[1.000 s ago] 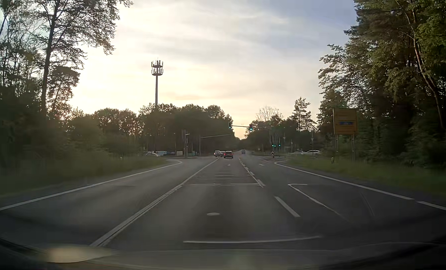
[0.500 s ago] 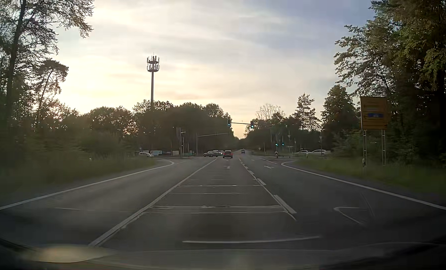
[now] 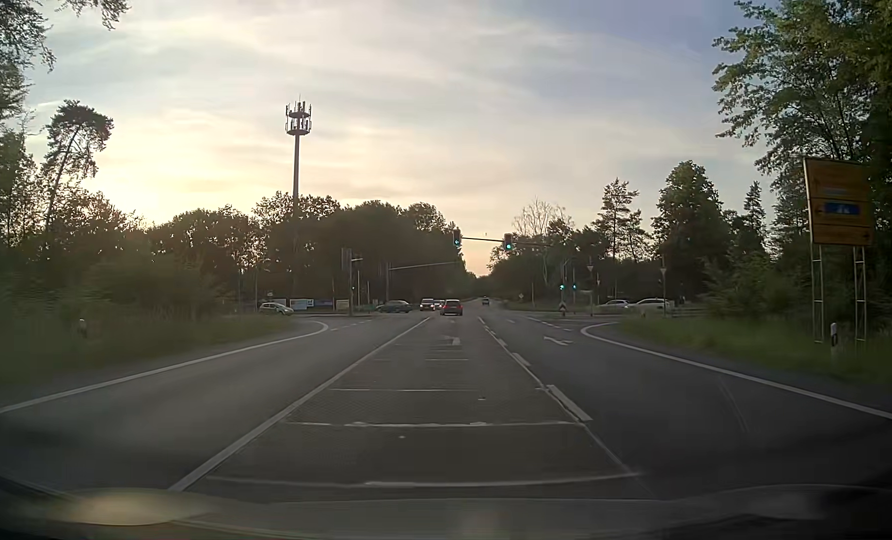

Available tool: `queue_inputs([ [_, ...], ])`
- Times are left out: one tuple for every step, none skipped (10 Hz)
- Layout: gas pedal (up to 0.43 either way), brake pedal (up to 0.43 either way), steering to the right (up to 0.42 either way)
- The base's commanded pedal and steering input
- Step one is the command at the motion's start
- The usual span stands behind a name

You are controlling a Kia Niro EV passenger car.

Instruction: Follow the waypoints while adhering to traffic rules and regulations

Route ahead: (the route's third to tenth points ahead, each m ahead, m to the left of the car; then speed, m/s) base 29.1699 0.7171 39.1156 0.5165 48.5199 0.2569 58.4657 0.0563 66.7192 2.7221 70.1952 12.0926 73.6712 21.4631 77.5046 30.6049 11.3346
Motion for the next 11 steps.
queue_inputs([
  [0.000,0.110,0.000],
  [0.000,0.055,-0.002],
  [0.000,0.006,-0.004],
  [0.000,0.000,-0.004],
  [0.000,0.000,-0.004],
  [0.000,0.000,-0.003],
  [0.000,0.000,-0.002],
  [0.000,0.012,-0.002],
  [0.000,0.018,-0.002],
  [0.000,0.030,-0.001],
  [0.000,0.122,-0.001],
])
